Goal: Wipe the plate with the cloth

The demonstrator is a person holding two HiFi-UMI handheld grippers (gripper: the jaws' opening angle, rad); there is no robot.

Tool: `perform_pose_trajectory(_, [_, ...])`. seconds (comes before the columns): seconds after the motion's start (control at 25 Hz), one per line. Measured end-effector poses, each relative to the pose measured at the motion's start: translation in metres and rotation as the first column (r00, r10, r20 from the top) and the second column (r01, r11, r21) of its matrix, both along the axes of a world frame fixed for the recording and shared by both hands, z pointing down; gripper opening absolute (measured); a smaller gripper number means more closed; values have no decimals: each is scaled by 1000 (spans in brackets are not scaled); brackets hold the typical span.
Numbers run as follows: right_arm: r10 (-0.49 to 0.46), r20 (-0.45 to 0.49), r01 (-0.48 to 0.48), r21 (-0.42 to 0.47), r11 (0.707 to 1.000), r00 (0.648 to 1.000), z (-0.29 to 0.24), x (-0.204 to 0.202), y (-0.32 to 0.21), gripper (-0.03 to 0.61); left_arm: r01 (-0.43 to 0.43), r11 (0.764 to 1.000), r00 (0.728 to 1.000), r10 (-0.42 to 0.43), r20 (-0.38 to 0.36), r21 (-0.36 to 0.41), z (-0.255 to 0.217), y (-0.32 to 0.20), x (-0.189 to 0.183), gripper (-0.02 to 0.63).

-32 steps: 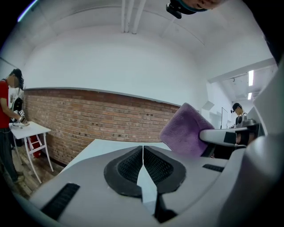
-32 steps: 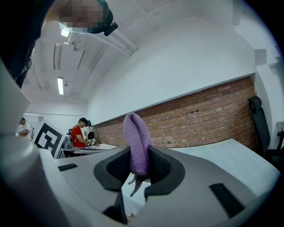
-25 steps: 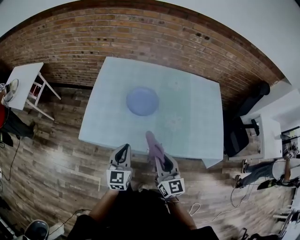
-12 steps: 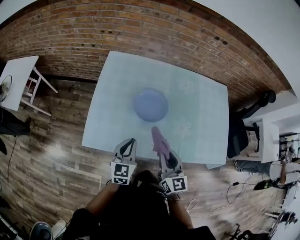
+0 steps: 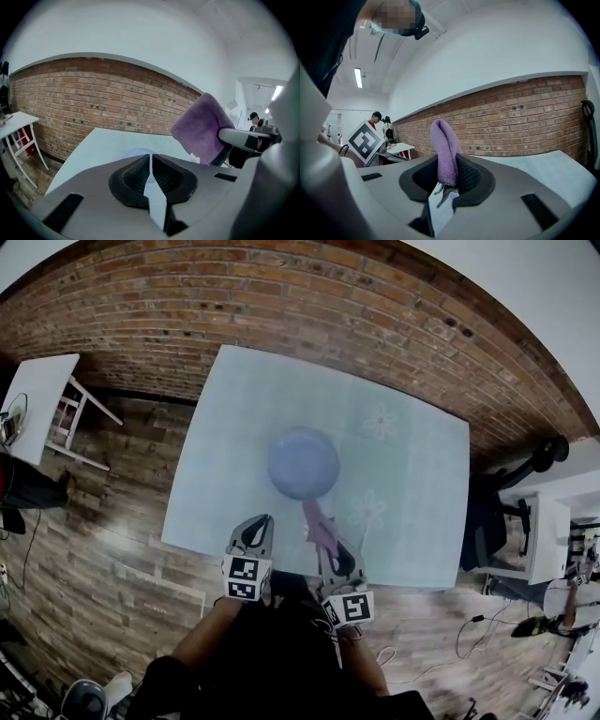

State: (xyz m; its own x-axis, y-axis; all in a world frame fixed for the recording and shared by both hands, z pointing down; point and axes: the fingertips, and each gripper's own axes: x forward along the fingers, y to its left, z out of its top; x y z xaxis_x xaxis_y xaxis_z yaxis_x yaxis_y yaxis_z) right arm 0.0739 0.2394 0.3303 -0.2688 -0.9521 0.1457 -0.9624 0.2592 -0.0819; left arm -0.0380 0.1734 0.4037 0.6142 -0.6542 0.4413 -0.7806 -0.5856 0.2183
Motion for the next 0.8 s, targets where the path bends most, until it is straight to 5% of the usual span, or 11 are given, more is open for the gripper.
perform_pose_trajectory(0.44, [-123,29,124,-40,991,992,42,37,-62,91,198,960,980,-190,59,-200,75,-72,25,40])
perform_pose_trajectory(0.8, [-123,26,124,-79,989,992,74,36,-94,91,173,909,985,-153,81,-378,153,-110,31,52])
